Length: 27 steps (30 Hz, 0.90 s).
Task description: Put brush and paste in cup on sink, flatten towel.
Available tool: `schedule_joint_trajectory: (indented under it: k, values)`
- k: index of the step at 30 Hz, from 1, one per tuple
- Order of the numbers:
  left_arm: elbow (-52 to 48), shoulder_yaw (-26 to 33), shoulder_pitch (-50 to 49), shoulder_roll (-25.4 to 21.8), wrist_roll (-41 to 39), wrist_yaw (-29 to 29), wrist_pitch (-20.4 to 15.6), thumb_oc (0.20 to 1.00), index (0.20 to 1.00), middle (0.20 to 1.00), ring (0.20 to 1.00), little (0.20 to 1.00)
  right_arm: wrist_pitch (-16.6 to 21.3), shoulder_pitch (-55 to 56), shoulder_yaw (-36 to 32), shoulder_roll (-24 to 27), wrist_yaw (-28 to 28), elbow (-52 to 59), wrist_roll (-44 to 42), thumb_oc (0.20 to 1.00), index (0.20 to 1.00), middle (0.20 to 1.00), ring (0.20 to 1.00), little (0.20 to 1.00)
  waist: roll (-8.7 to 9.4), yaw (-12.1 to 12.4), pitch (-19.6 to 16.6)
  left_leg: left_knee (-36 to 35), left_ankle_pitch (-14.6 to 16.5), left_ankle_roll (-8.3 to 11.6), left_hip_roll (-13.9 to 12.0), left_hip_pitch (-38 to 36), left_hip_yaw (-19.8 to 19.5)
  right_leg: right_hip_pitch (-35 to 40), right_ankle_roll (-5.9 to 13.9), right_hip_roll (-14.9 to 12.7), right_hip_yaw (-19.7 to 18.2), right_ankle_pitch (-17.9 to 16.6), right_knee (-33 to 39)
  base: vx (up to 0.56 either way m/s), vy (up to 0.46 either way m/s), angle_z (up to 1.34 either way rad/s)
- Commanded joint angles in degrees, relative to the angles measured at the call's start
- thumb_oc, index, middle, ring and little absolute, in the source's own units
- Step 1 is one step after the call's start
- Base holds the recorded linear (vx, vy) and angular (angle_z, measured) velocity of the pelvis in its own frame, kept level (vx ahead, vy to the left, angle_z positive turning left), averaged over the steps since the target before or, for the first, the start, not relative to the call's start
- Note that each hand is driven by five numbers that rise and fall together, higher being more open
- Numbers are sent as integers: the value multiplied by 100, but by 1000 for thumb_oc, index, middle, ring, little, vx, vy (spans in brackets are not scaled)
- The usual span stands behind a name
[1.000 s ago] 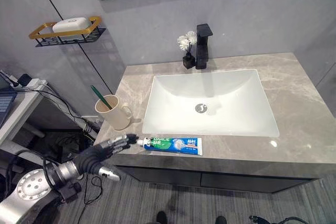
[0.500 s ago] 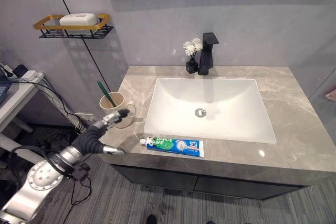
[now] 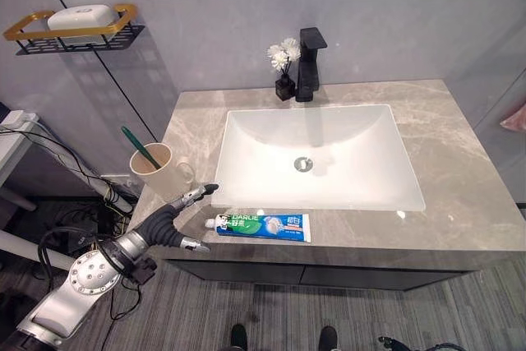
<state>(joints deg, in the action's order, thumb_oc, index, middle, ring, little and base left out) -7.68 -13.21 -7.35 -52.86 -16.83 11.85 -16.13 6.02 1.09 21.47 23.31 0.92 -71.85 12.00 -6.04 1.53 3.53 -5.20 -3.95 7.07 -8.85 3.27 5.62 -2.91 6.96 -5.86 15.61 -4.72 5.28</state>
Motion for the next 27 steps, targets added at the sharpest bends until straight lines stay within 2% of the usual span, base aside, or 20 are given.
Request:
schedule_joint_trajectory:
  k: [1, 10, 19, 27]
  values:
    - [247, -100, 353, 399, 135, -348, -242, 1000, 1000, 1000, 1000, 1000, -22, -205, 183, -16, -153, 49, -95, 1000, 1000, 1000, 1000, 1000, 320, -107, -27, 20, -328, 150, -152, 315, -91, 129, 371, -426, -431, -150, -37, 44, 0, -5]
    - [825, -418, 408, 936, 335, -453, -156, 1000, 1000, 1000, 1000, 1000, -18, -192, 210, -114, -201, 168, -145, 1000, 1000, 1000, 1000, 1000, 366, -193, -48, 20, -324, 128, -169, 280, -39, 134, 340, -406, -483, -126, -77, 30, -5, -2]
    - [807, -514, 546, 840, 937, -601, -189, 1000, 1000, 1000, 1000, 1000, -27, -179, 198, -142, -227, 181, -205, 1000, 1000, 1000, 1000, 1000, 330, -234, -77, 20, -307, 144, -200, 234, 1, 145, 334, -387, -537, -97, -72, 6, -2, -1]
    - [751, -520, 623, 704, 1230, -680, -196, 1000, 1000, 1000, 1000, 1000, -45, -130, 151, -80, -223, 183, -214, 1000, 1000, 1000, 1000, 1000, 197, -272, -66, 20, -323, 161, -221, 209, 39, 144, 322, -371, -583, -84, -66, 8, -9, -2]
